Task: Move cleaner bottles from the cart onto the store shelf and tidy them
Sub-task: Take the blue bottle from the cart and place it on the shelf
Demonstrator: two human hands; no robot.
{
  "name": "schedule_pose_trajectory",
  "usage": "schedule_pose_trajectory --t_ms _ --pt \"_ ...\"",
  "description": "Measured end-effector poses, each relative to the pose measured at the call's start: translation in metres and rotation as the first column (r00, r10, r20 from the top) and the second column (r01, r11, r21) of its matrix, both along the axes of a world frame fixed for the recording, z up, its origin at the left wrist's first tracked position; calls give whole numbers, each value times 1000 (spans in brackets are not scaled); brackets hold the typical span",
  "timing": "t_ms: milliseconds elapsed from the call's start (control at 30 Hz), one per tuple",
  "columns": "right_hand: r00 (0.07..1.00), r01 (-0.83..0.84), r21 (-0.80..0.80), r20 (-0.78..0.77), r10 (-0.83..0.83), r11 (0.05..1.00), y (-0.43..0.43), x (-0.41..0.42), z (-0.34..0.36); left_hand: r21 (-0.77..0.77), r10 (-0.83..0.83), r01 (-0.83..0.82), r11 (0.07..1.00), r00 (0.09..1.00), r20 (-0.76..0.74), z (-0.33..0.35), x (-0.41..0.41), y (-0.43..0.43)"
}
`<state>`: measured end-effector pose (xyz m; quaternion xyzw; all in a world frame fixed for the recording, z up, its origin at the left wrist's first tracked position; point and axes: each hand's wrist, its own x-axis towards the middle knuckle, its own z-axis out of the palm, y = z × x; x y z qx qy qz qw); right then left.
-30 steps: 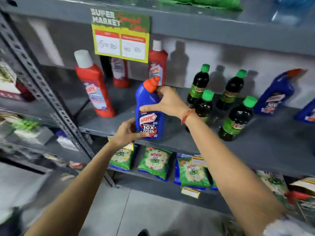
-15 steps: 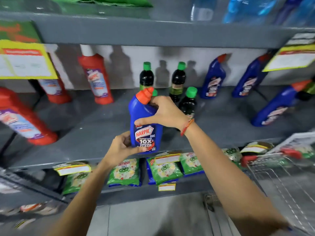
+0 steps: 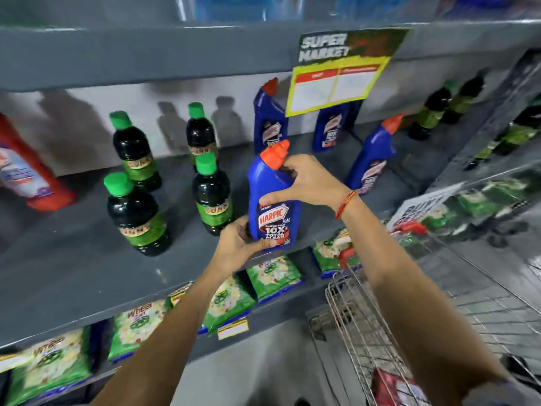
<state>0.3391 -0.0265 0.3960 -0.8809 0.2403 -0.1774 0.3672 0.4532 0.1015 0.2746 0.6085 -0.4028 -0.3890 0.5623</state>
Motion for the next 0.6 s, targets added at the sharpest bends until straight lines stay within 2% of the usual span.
schedule_pose_trajectory --t_ms 167,367,600 --pt "995 -7 -47 -104 3 999 -50 -13 3 2 104 -105 994 983 153 -8 -13 -61" --pt "981 -26 -8 -190 24 1000 -75 -14 10 33 204 -215 976 958 203 -12 -19 -99" --pt "984 -20 -23 -175 16 1000 -92 -13 -3 95 205 -239 966 940 273 -16 -20 -107"
